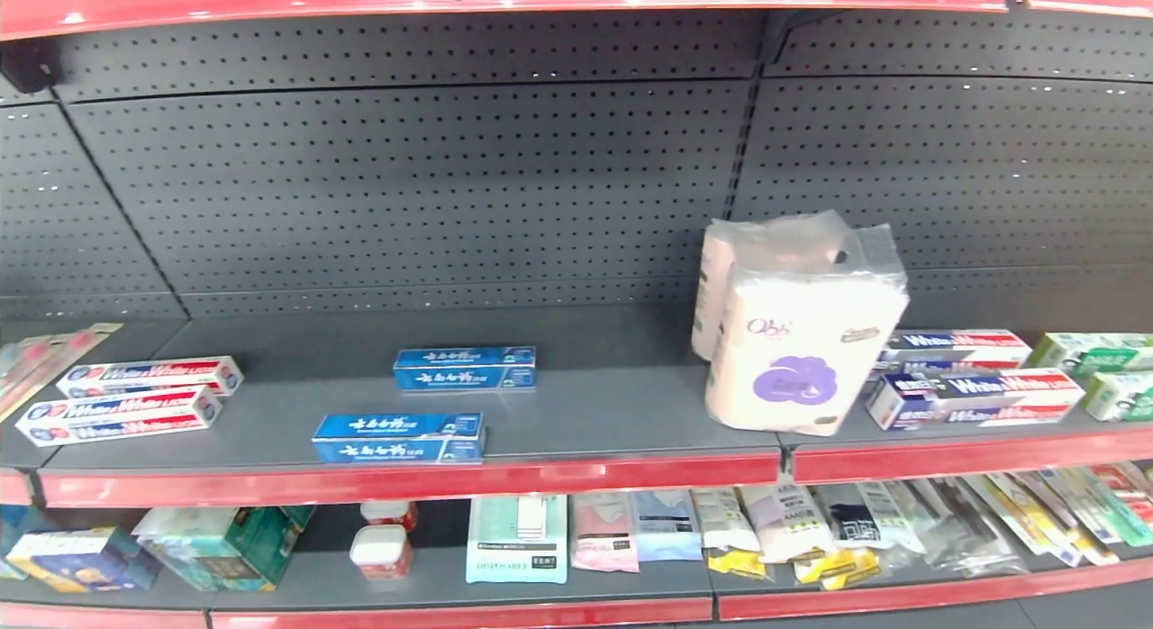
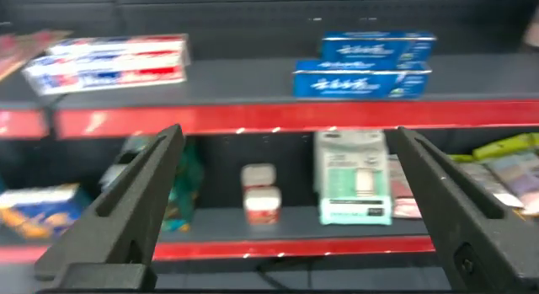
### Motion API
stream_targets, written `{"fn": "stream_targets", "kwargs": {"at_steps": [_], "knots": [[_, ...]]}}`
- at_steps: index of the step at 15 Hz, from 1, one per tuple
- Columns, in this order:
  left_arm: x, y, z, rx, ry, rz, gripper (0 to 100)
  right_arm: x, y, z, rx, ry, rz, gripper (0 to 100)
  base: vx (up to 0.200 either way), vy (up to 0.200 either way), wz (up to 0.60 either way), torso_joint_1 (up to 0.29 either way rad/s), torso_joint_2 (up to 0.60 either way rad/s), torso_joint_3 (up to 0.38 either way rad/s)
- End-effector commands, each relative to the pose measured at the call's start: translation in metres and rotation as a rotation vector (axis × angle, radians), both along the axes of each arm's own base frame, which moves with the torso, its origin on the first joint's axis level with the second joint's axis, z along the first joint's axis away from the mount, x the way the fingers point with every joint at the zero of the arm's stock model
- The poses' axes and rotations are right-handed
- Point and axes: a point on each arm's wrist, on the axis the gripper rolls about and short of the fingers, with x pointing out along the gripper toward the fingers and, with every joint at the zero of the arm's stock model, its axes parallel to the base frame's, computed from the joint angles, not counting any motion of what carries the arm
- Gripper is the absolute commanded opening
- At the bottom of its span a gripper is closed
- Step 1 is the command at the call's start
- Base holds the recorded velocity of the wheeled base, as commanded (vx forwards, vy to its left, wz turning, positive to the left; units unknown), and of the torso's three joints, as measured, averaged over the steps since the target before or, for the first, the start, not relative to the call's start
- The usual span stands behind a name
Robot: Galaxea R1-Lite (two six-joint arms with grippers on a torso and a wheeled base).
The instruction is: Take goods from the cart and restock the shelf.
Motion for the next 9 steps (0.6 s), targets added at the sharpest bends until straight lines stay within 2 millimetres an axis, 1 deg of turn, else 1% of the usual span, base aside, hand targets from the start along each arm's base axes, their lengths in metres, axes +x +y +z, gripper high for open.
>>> {"fn": "stream_targets", "kwargs": {"at_steps": [1, 7, 8, 9], "knots": [[0.0, 0.0, 0.0, 0.0, 0.0, 0.0, 100, 0.0, 0.0, 0.0, 0.0, 0.004, 0.0, 100, 0.0, 0.0, -0.6, 0.002, 0.0, 0.007], [0.0, 0.0, 0.0, -0.006, 0.001, 0.001, 100, 0.0, 0.0, 0.0, 0.0, 0.004, 0.0, 100, 0.0, 0.0, 0.0, 0.0, 0.0, 0.0], [-0.002, 0.0, 0.011, -0.015, -0.022, 0.018, 100, 0.0, 0.0, 0.0, 0.0, 0.003, 0.0, 100, 0.0, 0.0, 0.0, 0.0, 0.0, 0.0], [0.004, 0.002, 0.07, -0.091, -0.022, 0.06, 100, 0.0, 0.0, 0.0, 0.0, 0.003, 0.0, 100, 0.0, 0.0, 0.0, 0.0, 0.0, 0.0]]}}
